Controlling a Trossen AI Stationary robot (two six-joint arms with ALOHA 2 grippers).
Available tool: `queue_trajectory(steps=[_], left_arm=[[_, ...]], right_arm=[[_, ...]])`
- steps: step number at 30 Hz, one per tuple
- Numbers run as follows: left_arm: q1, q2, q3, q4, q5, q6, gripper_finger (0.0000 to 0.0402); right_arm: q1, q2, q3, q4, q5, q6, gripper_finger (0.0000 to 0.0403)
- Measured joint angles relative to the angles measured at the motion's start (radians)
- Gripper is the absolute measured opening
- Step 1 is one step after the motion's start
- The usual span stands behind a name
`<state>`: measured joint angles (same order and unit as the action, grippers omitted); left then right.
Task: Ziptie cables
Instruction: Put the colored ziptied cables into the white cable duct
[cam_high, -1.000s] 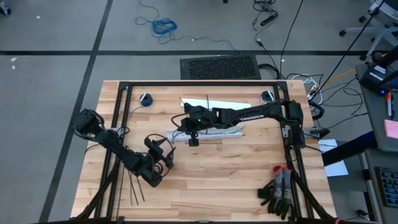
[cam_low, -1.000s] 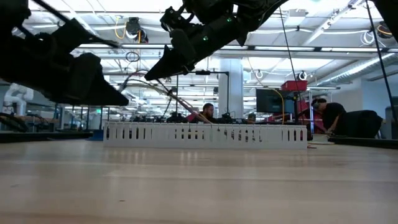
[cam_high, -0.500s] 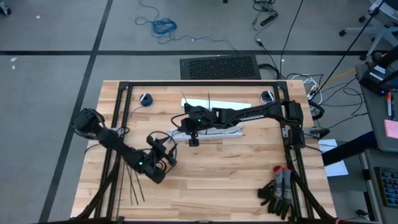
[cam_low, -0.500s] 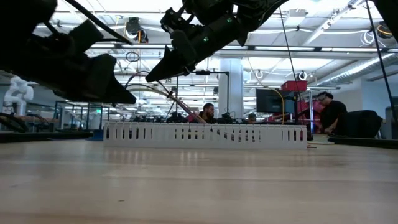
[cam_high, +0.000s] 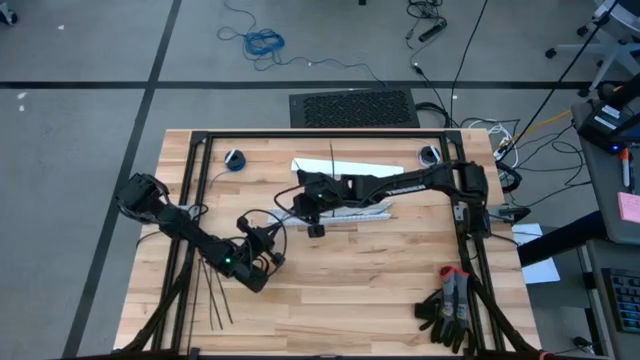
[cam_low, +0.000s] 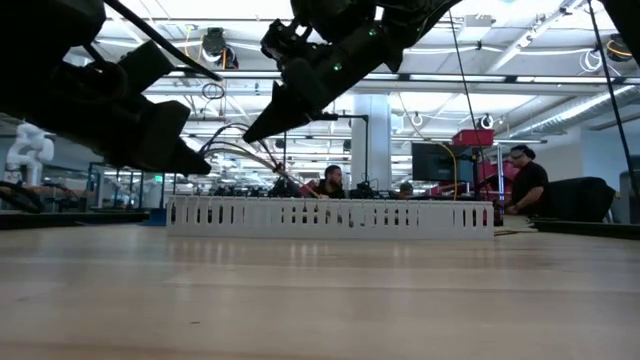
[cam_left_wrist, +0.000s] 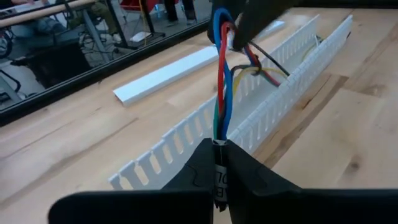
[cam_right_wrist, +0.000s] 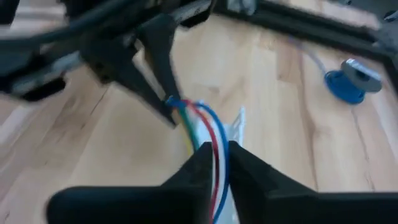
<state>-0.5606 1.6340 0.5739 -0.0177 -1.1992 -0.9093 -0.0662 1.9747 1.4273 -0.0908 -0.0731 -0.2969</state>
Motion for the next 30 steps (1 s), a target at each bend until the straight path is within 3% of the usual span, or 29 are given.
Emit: queue_trajectory(steps=[7,12,16,23,30], left_arm=[[0.0,0.0,0.016,0.0,-0.004,0.01,0.0014],[-0.003,0.0,0.034,0.0,-0.014,0.014,0.0014],[-0.005,0.0,0.066,0.0,-0.029,0.075,0.0014],[-0.002,0.0,0.138,0.0,-0.036,0.205,0.0014],[-0.002,0.0,0.204,-0.069,-0.036,0.245,0.0014]], right_arm=[[0.03,-0.072,0.0,-0.164,0.072,0.023,0.0159],[0.073,-0.112,-0.058,-0.289,0.163,0.096,0.0204],[0.107,-0.118,-0.188,-0.183,0.212,0.132,0.0208],[0.117,-0.122,-0.329,0.2,0.291,0.149,0.0195],[0.112,-0.122,-0.334,0.238,0.375,0.175,0.0182]])
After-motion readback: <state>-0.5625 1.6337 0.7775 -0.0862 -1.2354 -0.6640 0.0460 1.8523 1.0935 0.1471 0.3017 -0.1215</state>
